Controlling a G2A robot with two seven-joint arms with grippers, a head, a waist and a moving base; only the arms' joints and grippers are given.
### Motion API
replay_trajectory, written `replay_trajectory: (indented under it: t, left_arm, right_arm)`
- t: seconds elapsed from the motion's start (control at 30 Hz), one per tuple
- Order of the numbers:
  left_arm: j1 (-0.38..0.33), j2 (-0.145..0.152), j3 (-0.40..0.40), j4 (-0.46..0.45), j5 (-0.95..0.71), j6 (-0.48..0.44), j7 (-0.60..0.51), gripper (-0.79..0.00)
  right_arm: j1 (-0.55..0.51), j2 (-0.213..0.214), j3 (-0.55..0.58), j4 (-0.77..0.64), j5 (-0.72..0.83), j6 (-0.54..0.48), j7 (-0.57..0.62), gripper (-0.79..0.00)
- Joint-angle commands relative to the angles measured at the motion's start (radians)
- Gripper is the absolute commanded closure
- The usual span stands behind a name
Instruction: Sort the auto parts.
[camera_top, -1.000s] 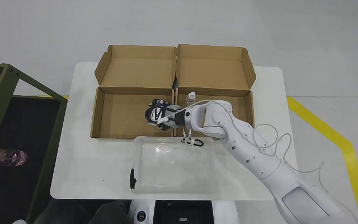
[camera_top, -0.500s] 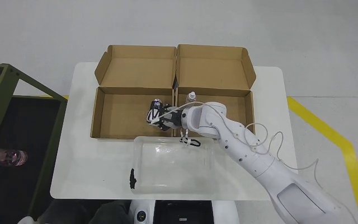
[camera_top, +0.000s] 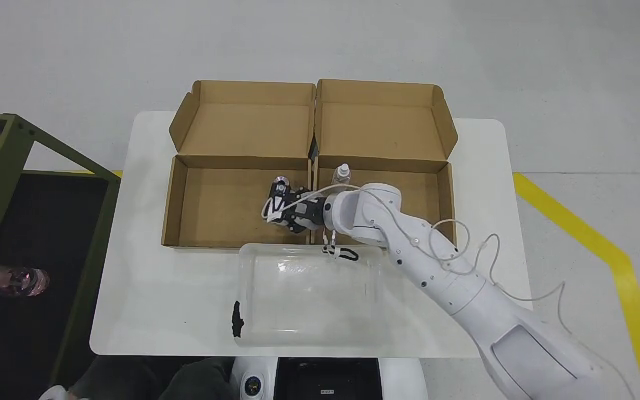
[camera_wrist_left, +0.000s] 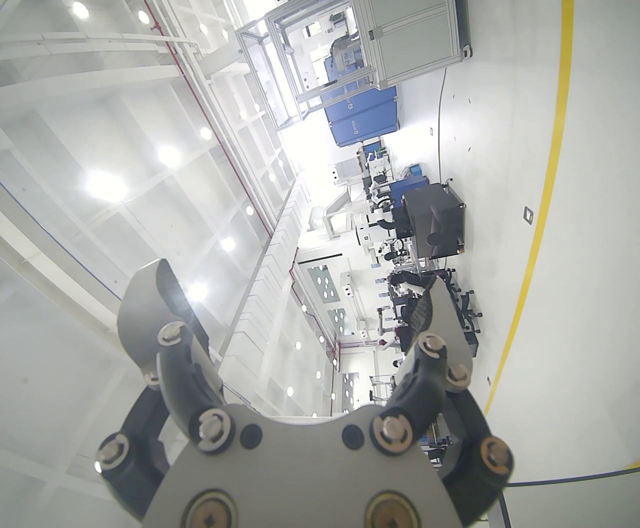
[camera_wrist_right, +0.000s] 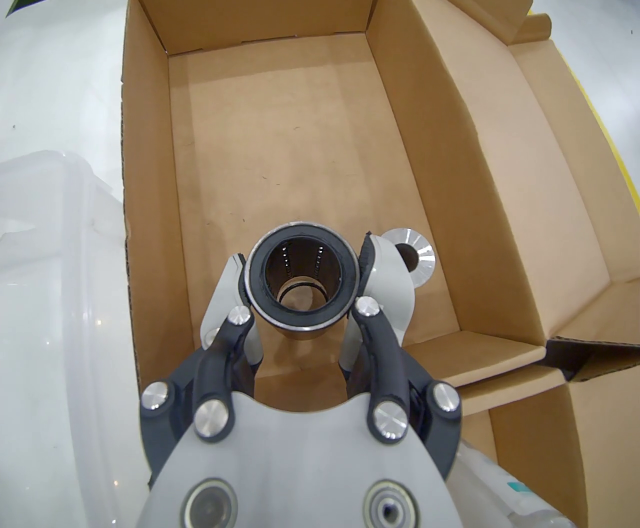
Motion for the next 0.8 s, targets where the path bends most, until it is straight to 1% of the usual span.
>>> replay_trajectory:
  t: [0.0,0.17,0.4,0.47,0.77]
  left_arm:
    - [0.0,0.0,0.0,0.0,0.0,0.0,0.0,-0.785]
    - [0.0,0.0,0.0,0.0,0.0,0.0,0.0,-0.785]
    - [0.0,0.0,0.0,0.0,0.0,0.0,0.0,-0.785]
    - [0.0,0.0,0.0,0.0,0.0,0.0,0.0,-0.785]
    - [0.0,0.0,0.0,0.0,0.0,0.0,0.0,-0.785]
  right_arm:
    - [-0.002,-0.001,0.0,0.004,-0.006,0.0,-0.001,-0.151]
    - [-0.004,-0.004,0.004,0.018,-0.017,-0.006,-0.003,-0.283]
    - [-0.006,-0.007,0.016,0.013,-0.026,-0.014,0.002,-0.372]
    - [-0.008,-0.006,0.02,0.007,-0.029,-0.019,0.005,-0.385]
    - [-0.019,-0.005,0.046,-0.04,-0.024,-0.036,-0.001,-0.391]
